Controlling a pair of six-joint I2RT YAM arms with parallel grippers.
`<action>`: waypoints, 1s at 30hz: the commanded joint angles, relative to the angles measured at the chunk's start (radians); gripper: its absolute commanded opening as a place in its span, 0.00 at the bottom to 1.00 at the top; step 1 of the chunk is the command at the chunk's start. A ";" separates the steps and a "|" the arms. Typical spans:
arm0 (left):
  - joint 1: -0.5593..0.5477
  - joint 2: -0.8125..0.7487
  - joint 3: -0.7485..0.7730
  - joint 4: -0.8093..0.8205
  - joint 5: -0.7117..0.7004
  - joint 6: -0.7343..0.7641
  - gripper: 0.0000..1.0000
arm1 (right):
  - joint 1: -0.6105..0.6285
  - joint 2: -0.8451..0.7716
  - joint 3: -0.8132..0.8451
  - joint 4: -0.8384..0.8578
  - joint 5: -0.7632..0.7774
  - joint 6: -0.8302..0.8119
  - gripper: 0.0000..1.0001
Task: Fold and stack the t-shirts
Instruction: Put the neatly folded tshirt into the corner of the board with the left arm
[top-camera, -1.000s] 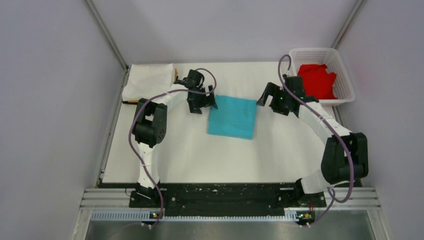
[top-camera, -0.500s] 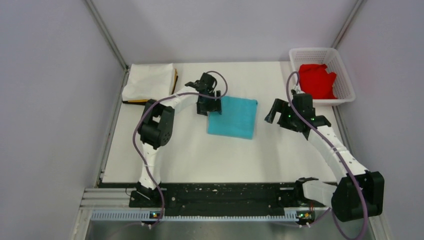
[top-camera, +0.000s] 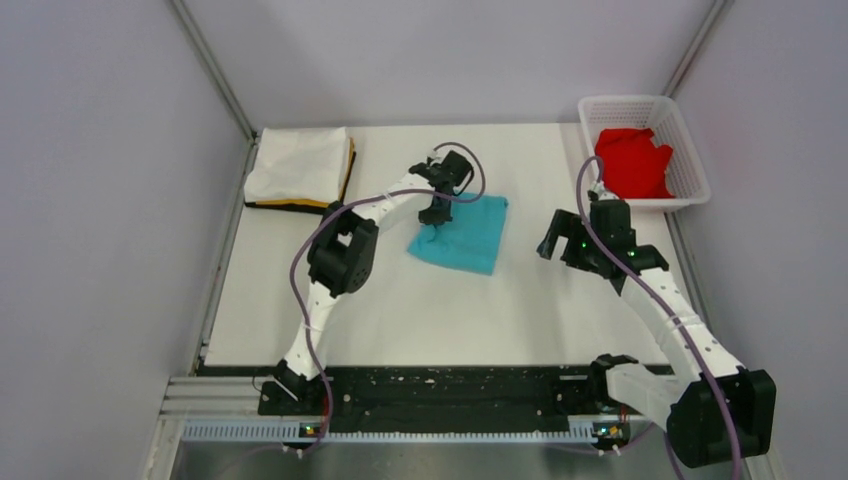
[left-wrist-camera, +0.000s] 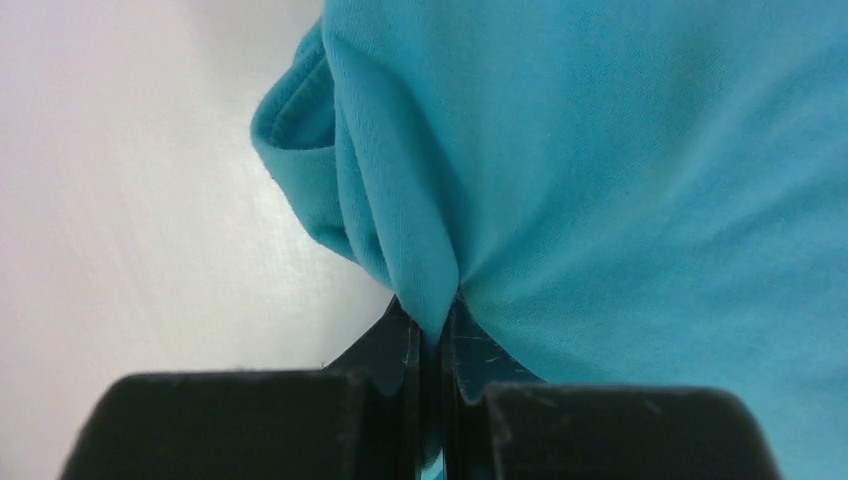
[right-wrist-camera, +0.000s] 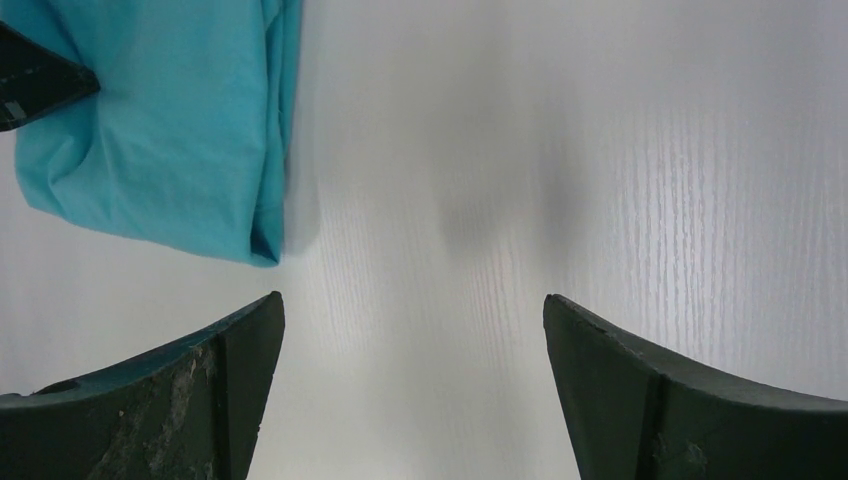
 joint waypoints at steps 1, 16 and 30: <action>0.028 -0.032 -0.016 -0.071 -0.300 0.065 0.00 | -0.004 -0.041 0.017 -0.004 0.030 -0.043 0.99; 0.171 -0.281 -0.152 0.313 -0.554 0.658 0.00 | -0.004 -0.042 0.042 -0.007 0.127 -0.085 0.99; 0.279 -0.360 -0.052 0.365 -0.546 0.879 0.00 | -0.005 -0.057 0.030 -0.003 0.151 -0.082 0.99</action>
